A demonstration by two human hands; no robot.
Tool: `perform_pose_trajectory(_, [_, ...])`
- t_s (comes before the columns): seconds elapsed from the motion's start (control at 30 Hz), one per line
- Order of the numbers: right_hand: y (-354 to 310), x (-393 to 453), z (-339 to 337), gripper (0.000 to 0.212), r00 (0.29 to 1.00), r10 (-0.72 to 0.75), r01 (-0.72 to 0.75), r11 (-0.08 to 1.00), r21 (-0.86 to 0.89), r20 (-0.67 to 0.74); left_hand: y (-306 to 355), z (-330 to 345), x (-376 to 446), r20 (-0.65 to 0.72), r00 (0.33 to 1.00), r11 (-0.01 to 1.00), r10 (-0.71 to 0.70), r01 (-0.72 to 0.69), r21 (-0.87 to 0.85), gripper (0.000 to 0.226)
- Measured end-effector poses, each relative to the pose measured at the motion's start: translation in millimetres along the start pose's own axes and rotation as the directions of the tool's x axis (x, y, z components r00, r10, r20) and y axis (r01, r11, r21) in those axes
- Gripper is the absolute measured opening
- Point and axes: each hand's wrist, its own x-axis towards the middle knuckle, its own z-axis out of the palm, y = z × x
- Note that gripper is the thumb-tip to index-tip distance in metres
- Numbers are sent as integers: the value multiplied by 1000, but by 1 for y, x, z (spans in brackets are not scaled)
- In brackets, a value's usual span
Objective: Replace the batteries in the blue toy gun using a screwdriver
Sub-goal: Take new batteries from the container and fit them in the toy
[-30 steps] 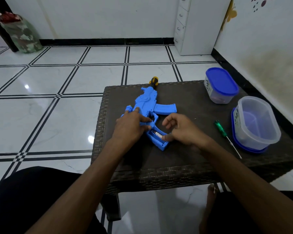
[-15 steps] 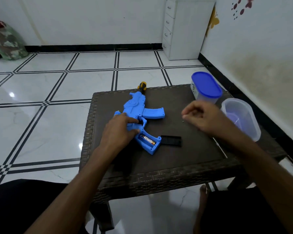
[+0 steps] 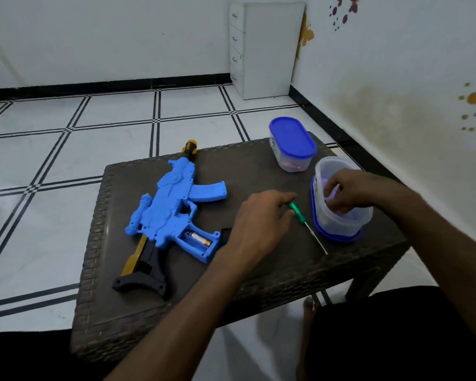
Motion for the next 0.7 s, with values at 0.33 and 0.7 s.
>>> perform_pose_trajectory(0.33, [-18, -6, 7, 34, 1000, 12, -10, 987, -161, 10, 19, 31, 8, 117, 991, 998, 69, -67, -17, 44])
perform_pose_trajectory(0.7, [2, -23, -2, 20, 887, -231, 285, 955, 82, -400, -5, -6, -2, 10, 999, 999, -37, 37, 24, 34])
